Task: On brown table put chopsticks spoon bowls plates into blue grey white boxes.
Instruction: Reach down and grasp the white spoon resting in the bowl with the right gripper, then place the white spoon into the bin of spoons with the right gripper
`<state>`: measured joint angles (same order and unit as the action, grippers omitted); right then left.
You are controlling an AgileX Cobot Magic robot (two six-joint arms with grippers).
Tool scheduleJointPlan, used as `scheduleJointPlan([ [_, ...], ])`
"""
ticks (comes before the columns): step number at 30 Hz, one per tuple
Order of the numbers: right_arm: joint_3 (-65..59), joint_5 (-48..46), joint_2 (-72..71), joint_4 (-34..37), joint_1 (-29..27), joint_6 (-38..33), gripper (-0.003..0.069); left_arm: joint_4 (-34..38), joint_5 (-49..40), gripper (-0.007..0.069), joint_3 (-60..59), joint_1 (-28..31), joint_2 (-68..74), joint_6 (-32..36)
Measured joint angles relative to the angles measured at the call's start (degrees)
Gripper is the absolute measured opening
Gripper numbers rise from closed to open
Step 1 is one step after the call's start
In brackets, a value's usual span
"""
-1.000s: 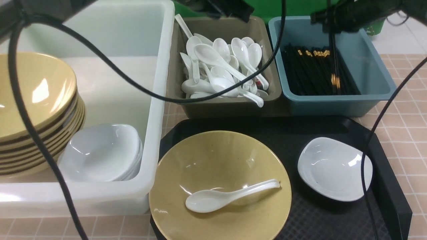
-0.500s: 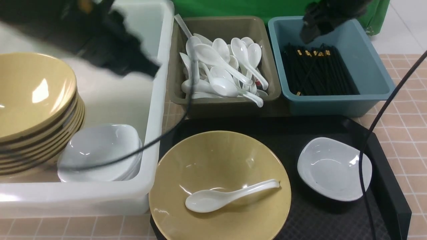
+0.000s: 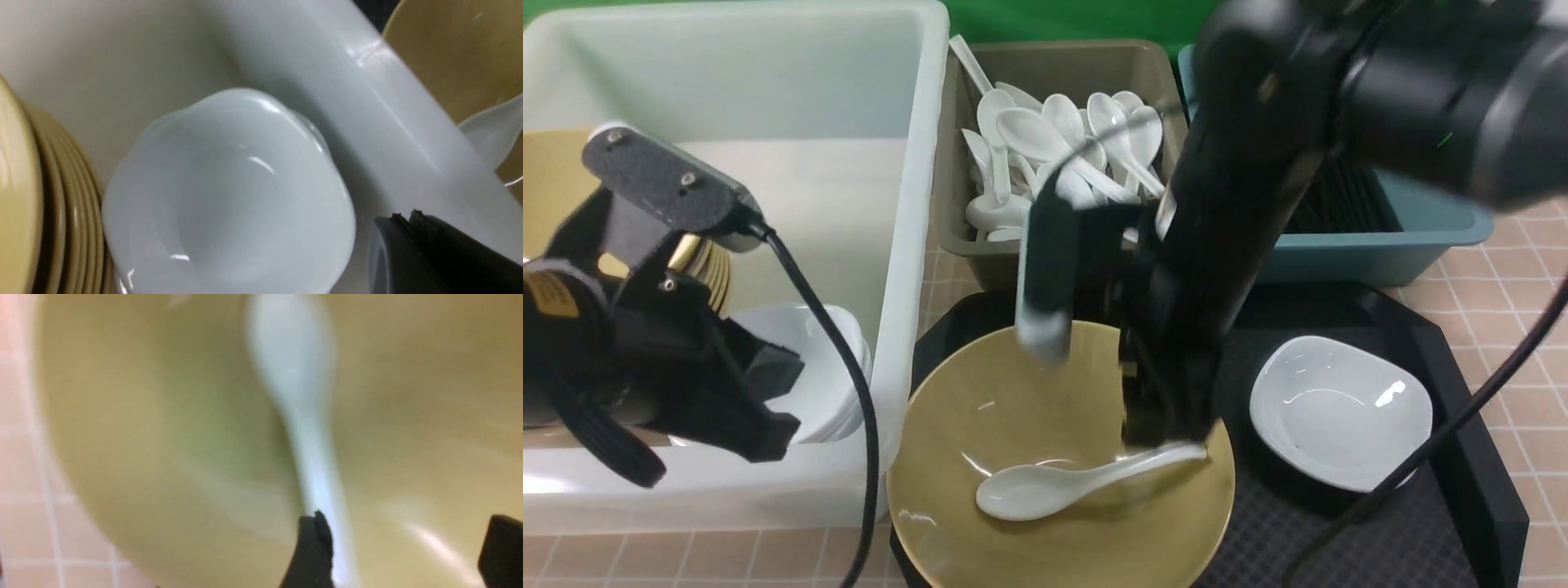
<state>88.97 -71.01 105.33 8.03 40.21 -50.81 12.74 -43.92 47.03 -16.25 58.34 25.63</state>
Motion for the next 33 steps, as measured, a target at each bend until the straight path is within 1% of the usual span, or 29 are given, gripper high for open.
scheduleJointPlan([
  [2, -0.93, 0.93, 2.91, 0.0, 0.93, -1.86, 0.0544, 2.85, 1.6, 0.0002, -0.02, 0.0, 0.0, 1.67],
  [5, -1.11, 1.84, 5.73, -0.11, 0.99, -2.38, 0.0544, 5.09, 2.62, 0.0002, -0.02, 0.0, 0.0, 3.54],
  [9, -1.11, 1.83, 8.92, -0.23, 0.99, -2.8, 0.0524, 6.37, 2.9, 0.0002, -0.02, 0.0, 0.0, 4.64],
  [11, -1.11, 1.83, 9.79, -0.37, 0.99, -3.04, 0.0467, 6.44, 2.95, 0.0002, -0.06, 0.0, 0.0, 4.66],
  [13, -1.11, 1.82, 9.87, -0.79, 1.12, -3.04, 0.0368, 6.44, 3.09, 0.0002, -0.06, 0.0, 0.0, 4.68],
  [14, -1.11, 1.82, 9.87, -0.85, 1.12, -3.04, 0.0368, 6.44, 3.09, 0.0002, -0.06, 0.0, 0.0, 4.68],
  [16, -0.06, 1.56, 9.63, -1.91, 1.12, -2.69, 0.0189, 6.44, 3.38, 0.0002, -0.06, 0.0, 0.0, 4.57],
  [17, 0.72, 1.49, 9.15, -2.49, 1.12, -1.82, 0.0143, 6.44, 4.01, 0.0002, -0.06, 0.0, 0.0, 4.05],
  [18, 0.9, 1.44, 9.15, -2.64, 1.12, -1.54, 0.0143, 6.44, 4.08, 0.0002, -0.06, 0.0, 0.0, 3.84],
  [22, 6.53, 1.2, 4.92, -5.9, 0.23, 0.69, 0.0155, 5.07, 4.94, 0.0002, 1.66, 2.11, 0.74, -2.56],
  [24, 10.38, 0.9, 3.07, -6.57, -1.73, 1.47, 0.0155, 4.08, 5.37, 0.0002, 4.04, 5.52, 2.53, -5.82],
  [26, 14.08, 1.89, 2.52, -7.0, -4.2, 2.76, 0.0155, 4.16, 5.66, 0.0002, 6.59, 9.13, 5.2, -6.61],
  [28, 16.6, 5.59, 2.66, -7.6, -6.46, 5.55, 0.0155, 5.78, 5.35, 0.0002, 9.39, 12.63, 8.19, -6.19],
  [29, 17.53, 9.27, 3.05, -8.02, -7.78, 8.43, 0.0155, 7.13, 4.65, 0.0002, 11.48, 13.79, 10.18, -4.85],
  [30, 17.83, 9.95, 3.14, -8.02, -7.99, 8.97, 0.0155, 7.44, 4.65, 0.0002, 11.48, 13.96, 10.18, -4.52],
  [31, 18.22, 12.85, 3.53, -8.02, -8.74, 11.44, 0.0155, 8.78, 3.89, 0.0002, 13.25, 14.42, 11.73, -3.1],
  [32, 18.82, 20.15, 4.81, -8.02, -10.05, 16.97, 0.0155, 12.61, 2.35, 0.0002, 15.96, 14.69, 13.94, 0.42],
  [33, 18.85, 23.59, 5.38, -8.02, -10.42, 20.69, 0.0155, 15.07, 1.33, 0.0002, 17.5, 14.69, 15.17, 2.77],
])
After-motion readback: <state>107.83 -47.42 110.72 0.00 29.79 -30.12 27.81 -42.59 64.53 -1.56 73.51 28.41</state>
